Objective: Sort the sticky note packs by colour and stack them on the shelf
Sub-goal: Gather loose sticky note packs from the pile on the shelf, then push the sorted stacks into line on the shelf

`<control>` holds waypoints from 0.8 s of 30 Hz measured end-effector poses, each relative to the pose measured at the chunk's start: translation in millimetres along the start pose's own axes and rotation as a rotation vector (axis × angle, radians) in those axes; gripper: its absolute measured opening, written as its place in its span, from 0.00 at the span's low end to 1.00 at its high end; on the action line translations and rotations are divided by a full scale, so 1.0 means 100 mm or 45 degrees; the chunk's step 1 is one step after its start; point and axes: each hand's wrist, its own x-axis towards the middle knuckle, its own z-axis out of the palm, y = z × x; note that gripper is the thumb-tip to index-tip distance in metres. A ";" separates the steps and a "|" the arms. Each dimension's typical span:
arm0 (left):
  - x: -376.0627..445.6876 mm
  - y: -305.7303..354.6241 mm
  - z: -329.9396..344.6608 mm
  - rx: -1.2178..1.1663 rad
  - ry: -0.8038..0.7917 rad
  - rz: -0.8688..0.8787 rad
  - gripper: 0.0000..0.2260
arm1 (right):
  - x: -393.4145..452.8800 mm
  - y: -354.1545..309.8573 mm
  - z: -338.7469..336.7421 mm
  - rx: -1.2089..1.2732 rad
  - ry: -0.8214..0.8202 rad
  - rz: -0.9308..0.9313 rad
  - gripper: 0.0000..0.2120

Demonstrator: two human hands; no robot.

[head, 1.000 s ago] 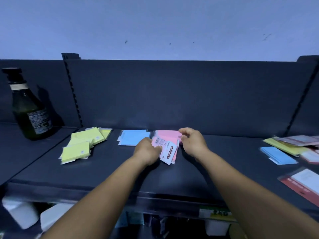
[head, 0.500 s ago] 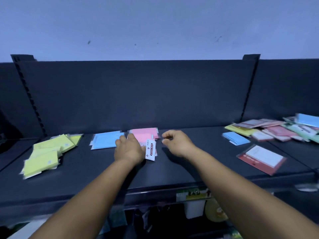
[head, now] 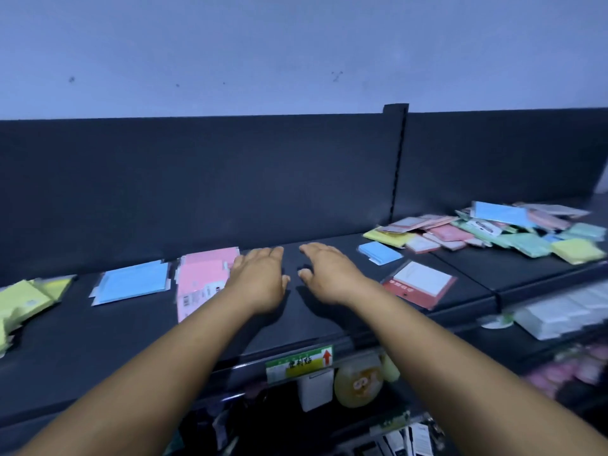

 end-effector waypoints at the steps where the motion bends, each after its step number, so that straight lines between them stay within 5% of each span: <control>1: 0.05 0.10 0.02 0.000 -0.018 0.027 0.28 | -0.01 0.09 -0.03 -0.009 0.007 0.010 0.27; 24: 1.53 2.31 0.43 -0.136 -0.098 0.112 0.28 | 0.20 2.81 -0.92 -0.060 -0.039 0.217 0.27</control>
